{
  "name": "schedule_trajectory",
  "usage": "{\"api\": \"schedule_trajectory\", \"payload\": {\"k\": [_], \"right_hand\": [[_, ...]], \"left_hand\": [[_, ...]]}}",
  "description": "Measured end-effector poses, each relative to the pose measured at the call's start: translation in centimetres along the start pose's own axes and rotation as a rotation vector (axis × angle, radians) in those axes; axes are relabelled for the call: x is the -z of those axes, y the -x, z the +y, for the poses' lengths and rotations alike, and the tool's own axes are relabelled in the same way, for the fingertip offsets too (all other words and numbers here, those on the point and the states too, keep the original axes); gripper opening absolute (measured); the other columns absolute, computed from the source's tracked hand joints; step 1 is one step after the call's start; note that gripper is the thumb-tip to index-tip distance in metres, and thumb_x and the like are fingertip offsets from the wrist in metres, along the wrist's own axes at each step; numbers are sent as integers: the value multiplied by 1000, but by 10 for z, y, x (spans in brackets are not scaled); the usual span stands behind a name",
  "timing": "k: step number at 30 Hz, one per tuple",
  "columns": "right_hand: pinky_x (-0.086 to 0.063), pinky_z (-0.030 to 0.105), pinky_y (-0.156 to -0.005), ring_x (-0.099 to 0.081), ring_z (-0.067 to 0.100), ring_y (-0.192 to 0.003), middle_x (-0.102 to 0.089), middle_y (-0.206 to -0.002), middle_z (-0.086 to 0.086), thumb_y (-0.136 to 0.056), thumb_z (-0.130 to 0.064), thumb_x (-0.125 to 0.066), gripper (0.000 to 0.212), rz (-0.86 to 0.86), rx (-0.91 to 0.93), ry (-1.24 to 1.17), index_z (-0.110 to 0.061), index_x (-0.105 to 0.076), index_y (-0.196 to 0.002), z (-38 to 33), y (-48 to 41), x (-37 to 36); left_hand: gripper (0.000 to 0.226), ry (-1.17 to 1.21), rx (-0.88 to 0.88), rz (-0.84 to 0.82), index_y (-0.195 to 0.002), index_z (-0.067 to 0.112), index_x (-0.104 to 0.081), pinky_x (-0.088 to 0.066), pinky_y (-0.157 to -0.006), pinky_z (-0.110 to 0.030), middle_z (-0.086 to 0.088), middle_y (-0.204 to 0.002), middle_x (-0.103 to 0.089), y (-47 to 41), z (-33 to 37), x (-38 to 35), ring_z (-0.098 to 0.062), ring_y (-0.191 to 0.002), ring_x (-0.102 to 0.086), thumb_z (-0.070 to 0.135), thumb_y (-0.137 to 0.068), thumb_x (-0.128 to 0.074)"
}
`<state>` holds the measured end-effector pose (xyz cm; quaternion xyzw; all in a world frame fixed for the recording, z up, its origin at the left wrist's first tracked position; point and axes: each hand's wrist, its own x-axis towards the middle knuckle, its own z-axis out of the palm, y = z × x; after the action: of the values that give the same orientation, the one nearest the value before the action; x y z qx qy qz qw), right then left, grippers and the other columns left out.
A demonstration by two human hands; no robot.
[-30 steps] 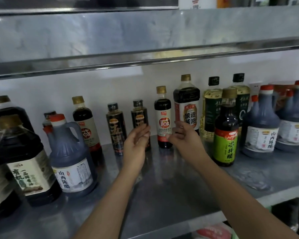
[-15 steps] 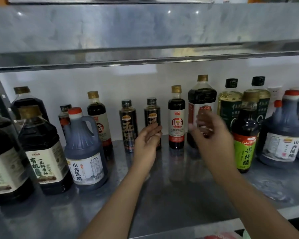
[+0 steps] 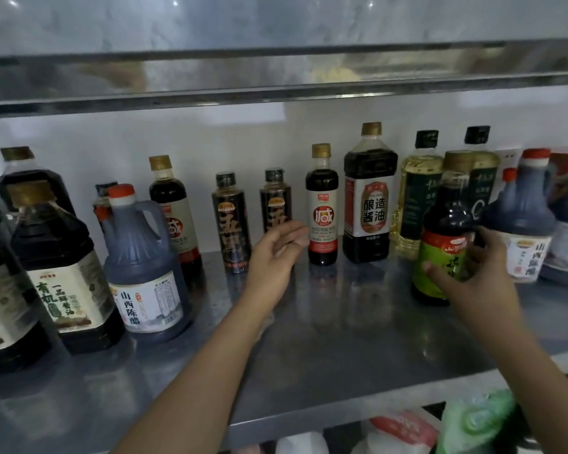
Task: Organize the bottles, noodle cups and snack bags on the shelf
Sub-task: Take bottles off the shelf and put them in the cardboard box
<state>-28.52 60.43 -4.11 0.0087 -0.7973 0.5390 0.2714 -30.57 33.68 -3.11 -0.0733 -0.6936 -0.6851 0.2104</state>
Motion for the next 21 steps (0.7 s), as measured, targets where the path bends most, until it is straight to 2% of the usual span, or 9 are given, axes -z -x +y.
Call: {"api": "schedule_trajectory", "payload": {"k": [4,8,11,14,16,19,21], "right_hand": [[-44,45,-100,-51,34,-128,-49,-145,15,-82,-14,-80,88,-59,-34,48,-12,-26,-151,8,-7,-6],[-47,44,-96,-57,35,-119,-58,-132,15,-79,-14,-82,75,-69,-53,32,-9,-40,-141,8,-13,-9],[-50,43,-94,-60,26,-110,-62,-119,5,-78,-17,-83,68,-120,-75,-99,-13,-46,-135,-6,-11,-19],[-48,32,-82,-61,9,-89,-63,-100,-9,-77,-17,-84,58,-245,-53,-210,-21,-50,-124,-38,-1,-41],[-50,28,-80,-62,1,-91,-63,-99,-14,-76,-18,-85,55,-375,-32,-268,-28,-49,-117,-57,8,-61],[-55,25,-84,-67,1,-96,-68,-105,-11,-76,-18,-85,52,-521,33,-304,-37,-51,-111,-72,23,-93],[-52,11,-75,-65,-11,-86,-67,-101,-16,-77,-16,-84,48,-570,61,-328,-40,-52,-103,-76,31,-112]], "left_hand": [[36,-16,27,-17,-132,8,-59,-50,-105,-34,-1,-123,-70,3,2,3,-10,-115,-65,4,-96,-61],[36,59,73,-7,-133,7,-58,-53,-101,-33,-6,-125,-69,4,10,5,-19,-119,-64,5,-97,-58],[33,109,93,17,-132,9,-58,-53,-101,-35,-7,-123,-71,4,16,8,-19,-115,-67,8,-99,-57],[29,113,119,-24,-130,11,-58,-53,-102,-38,-5,-119,-73,2,21,11,-17,-110,-70,12,-101,-55],[30,90,125,-67,-132,10,-58,-53,-101,-38,-4,-117,-74,0,26,15,-18,-109,-71,16,-103,-54],[33,81,119,-82,-129,11,-61,-56,-94,-34,-3,-110,-75,-1,34,22,-21,-105,-71,29,-102,-53],[45,99,134,-65,-128,11,-62,-54,-97,-40,-8,-114,-73,0,35,31,-26,-109,-69,43,-96,-56]]}}
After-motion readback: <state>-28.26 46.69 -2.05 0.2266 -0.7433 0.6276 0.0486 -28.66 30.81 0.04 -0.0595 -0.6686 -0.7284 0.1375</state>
